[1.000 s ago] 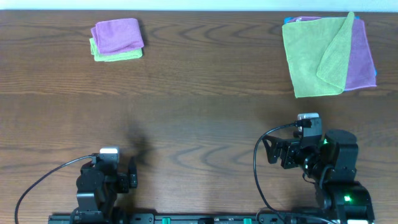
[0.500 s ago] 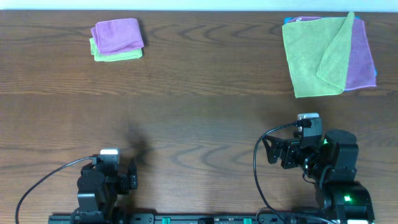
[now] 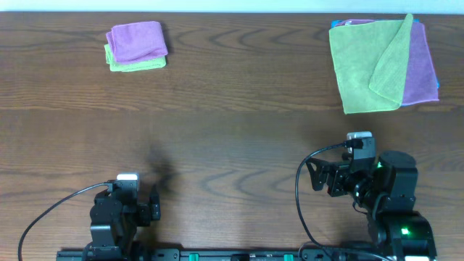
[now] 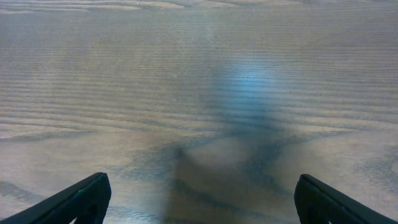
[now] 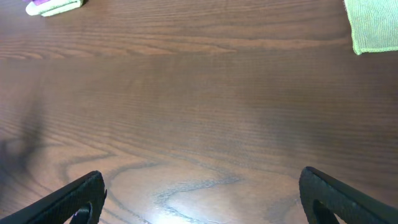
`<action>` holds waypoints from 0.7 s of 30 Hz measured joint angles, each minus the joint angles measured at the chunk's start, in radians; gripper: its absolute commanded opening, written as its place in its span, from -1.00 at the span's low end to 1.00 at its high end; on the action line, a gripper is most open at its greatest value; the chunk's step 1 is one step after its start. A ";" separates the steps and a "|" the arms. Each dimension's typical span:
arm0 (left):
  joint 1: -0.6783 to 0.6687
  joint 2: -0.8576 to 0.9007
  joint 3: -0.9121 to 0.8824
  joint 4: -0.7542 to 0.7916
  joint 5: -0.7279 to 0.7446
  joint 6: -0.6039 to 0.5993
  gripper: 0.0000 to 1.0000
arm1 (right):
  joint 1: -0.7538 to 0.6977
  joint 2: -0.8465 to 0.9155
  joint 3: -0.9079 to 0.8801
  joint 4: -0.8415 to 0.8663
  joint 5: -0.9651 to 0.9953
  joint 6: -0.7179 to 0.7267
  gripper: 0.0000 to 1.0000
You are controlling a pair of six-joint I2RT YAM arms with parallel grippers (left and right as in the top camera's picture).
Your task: Fold the cloth
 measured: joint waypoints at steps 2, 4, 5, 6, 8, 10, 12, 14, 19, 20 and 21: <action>0.000 0.000 0.000 0.000 0.000 0.000 0.91 | 0.000 0.000 0.000 0.000 0.000 0.000 0.98; 0.000 0.000 0.000 0.000 0.000 0.000 0.91 | 0.000 0.000 0.000 -0.005 0.000 0.000 0.99; 0.000 0.000 0.000 0.000 0.000 0.000 0.91 | 0.000 -0.008 0.000 -0.023 0.006 -0.001 0.99; 0.000 0.000 0.000 0.000 0.000 0.000 0.91 | 0.000 -0.015 0.000 -0.041 0.017 -0.001 0.99; 0.000 0.000 0.000 0.000 0.000 0.000 0.91 | 0.000 -0.050 -0.007 -0.064 0.053 -0.001 0.98; 0.000 0.000 0.000 0.000 0.000 0.000 0.91 | 0.000 -0.102 -0.031 -0.062 0.092 -0.001 0.99; 0.000 -0.001 0.000 0.000 0.000 0.000 0.91 | 0.000 -0.169 -0.080 -0.048 0.126 -0.001 0.99; 0.000 -0.001 0.000 0.000 0.000 0.000 0.91 | 0.000 -0.235 -0.147 -0.020 0.153 -0.003 0.98; 0.000 -0.003 0.000 0.000 0.000 0.000 0.91 | 0.000 -0.414 -0.305 -0.006 0.192 -0.037 0.98; 0.000 -0.003 0.000 0.000 0.000 0.000 0.91 | 0.000 -0.452 -0.325 -0.018 0.204 -0.044 0.99; 0.000 -0.003 0.000 0.000 0.000 0.000 0.91 | 0.000 -0.479 -0.336 -0.028 0.212 -0.049 0.98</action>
